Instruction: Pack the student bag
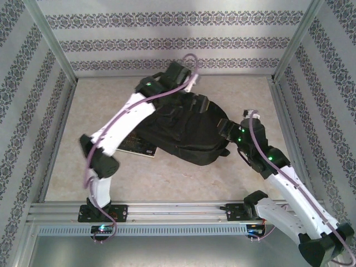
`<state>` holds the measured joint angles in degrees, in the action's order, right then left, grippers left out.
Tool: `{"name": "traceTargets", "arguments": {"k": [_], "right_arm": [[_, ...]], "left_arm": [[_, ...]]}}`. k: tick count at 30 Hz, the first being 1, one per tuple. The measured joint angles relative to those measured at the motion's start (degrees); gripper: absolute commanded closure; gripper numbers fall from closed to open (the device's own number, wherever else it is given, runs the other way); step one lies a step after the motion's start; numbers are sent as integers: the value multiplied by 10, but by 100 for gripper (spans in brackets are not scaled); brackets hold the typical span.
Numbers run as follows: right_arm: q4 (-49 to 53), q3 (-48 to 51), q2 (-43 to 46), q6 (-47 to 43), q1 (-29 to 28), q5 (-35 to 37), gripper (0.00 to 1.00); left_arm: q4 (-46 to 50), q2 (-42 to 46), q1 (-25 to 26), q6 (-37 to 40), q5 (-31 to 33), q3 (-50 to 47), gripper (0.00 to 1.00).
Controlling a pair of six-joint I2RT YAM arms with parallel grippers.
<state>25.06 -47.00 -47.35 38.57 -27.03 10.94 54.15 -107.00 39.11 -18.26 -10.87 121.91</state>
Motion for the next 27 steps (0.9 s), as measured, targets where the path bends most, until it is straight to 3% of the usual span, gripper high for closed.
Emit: {"name": "traceTargets", "arguments": {"k": [3, 6, 11, 16, 20, 27], "right_arm": [[0, -23, -26, -32, -45, 2, 30], [-2, -49, -59, -54, -78, 0, 31], [-15, -59, -94, -62, -96, -14, 33], [-17, -59, -101, -62, -104, -25, 34], [-17, -59, -101, -62, -104, -27, 34], [-17, -59, -95, -61, -104, -26, 34]], "left_arm": [[-57, 136, -34, -26, 30, -142, 0], [-101, 239, -100, -76, 43, -261, 1], [-137, 311, -200, -177, 35, -466, 4], [-145, 350, -224, -250, 23, -637, 8], [-167, 364, -247, -296, 23, -685, 14], [-260, 220, -254, -340, -16, -684, 18]]}}
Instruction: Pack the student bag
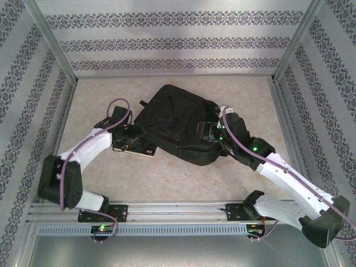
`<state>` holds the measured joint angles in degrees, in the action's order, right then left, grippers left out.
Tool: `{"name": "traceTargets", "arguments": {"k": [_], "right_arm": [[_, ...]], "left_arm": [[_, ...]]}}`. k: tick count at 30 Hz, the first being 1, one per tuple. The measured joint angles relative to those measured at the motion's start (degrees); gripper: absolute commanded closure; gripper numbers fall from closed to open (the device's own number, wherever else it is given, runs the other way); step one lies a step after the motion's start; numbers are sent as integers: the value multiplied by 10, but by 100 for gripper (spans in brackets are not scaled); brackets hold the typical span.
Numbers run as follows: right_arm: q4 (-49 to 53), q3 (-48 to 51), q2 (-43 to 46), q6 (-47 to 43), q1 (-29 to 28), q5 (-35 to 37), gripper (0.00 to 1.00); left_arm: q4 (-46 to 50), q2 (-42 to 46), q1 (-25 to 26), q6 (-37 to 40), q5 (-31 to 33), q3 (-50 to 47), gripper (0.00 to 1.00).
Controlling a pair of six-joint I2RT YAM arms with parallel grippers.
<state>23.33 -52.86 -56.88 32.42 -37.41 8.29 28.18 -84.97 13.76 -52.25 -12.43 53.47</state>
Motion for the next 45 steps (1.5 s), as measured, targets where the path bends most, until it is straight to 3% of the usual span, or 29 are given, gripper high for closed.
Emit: {"name": "traceTargets", "arguments": {"k": [7, 13, 17, 22, 29, 36, 40, 45], "right_arm": [[0, 0, 14, 0, 0, 3, 34], [-2, 1, 11, 0, 0, 5, 34], [-7, 1, 3, -1, 0, 4, 34], [-26, 1, -25, -11, 0, -15, 34], [-32, -23, -97, -14, -2, -61, 35], [-42, -80, -172, -13, -19, -102, 35], [-45, -123, -227, -18, -31, -132, 35], [-45, -209, -339, -41, -52, -206, 37]], "left_arm": [[-6, -178, 12, 0, -21, 156, 14], [-12, -226, 43, 21, -12, 280, 10], [-22, -225, 43, 25, 1, 260, 11], [-50, -224, 41, 23, 3, 164, 13], [-135, -160, 44, 16, -6, 71, 13], [-150, -38, 50, 16, -26, -67, 14], [-84, 71, 50, 17, -36, -135, 11], [32, 228, 49, 23, -1, -138, 4]]}}
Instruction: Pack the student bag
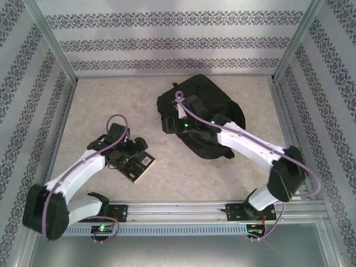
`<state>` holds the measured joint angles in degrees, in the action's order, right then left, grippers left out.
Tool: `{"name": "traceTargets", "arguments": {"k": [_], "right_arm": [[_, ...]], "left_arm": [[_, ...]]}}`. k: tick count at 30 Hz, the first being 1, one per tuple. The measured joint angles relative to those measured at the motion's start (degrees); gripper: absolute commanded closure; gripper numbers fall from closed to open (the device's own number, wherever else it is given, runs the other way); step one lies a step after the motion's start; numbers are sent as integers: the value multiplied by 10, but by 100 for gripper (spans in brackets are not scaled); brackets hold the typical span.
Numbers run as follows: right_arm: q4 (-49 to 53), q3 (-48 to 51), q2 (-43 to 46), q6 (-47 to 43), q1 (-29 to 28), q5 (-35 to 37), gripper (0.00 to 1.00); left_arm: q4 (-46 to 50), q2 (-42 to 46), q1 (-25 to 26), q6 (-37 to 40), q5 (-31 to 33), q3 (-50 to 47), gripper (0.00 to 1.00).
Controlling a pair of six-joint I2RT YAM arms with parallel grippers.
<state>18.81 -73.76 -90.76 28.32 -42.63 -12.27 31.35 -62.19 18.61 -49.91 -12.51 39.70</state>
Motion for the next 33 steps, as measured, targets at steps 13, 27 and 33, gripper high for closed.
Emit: {"name": "traceTargets", "arguments": {"k": [13, 27, 33], "right_arm": [[61, -237, -315, -20, -38, -153, 46], [118, -359, -470, -30, -56, -222, 46], [128, -382, -486, -42, -61, -261, 46]], "left_arm": [[50, 47, -130, -32, 20, -116, 15], [2, 26, -145, -61, 10, -159, 37], [2, 11, -150, -61, 4, -157, 45]]}}
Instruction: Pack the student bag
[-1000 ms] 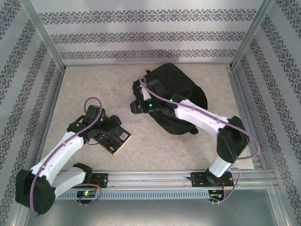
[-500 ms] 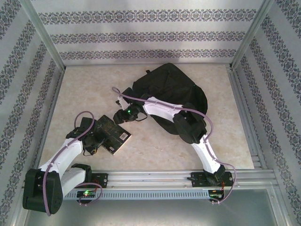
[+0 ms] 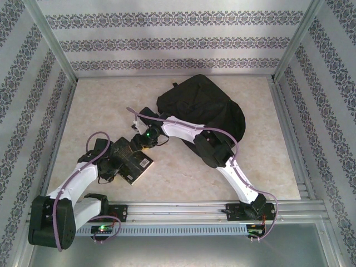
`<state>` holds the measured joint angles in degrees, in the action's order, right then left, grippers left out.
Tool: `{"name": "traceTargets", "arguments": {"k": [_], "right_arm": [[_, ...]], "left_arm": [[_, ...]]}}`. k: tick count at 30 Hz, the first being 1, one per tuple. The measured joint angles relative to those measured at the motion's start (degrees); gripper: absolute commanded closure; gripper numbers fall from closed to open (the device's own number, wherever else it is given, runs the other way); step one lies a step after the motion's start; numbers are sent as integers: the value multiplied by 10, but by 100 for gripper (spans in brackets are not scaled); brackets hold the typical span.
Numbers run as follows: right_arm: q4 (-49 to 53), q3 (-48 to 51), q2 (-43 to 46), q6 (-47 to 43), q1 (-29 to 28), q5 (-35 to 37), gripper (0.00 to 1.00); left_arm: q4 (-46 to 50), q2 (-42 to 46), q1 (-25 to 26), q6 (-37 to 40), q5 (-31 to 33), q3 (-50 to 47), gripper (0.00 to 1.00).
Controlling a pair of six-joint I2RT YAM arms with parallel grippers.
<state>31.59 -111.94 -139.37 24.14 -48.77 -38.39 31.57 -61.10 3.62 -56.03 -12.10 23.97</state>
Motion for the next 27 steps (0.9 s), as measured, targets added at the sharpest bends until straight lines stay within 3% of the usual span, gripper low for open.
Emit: {"name": "traceTargets", "arguments": {"k": [10, 20, 23, 27], "right_arm": [[-97, 78, 16, 48, 24, -118, 47], [-190, 131, 34, 134, 31, -156, 48], [-190, 131, 37, 135, 31, -159, 51], [-190, 131, 38, 143, 31, -161, 64]], "left_arm": [[-6, -9, -4, 3, -9, 2, 52], [-4, 0, -4, 5, -13, 5, 56], [-1, 2, -3, 7, -14, 7, 56], [-1, 9, -3, 7, -14, 4, 56]]}}
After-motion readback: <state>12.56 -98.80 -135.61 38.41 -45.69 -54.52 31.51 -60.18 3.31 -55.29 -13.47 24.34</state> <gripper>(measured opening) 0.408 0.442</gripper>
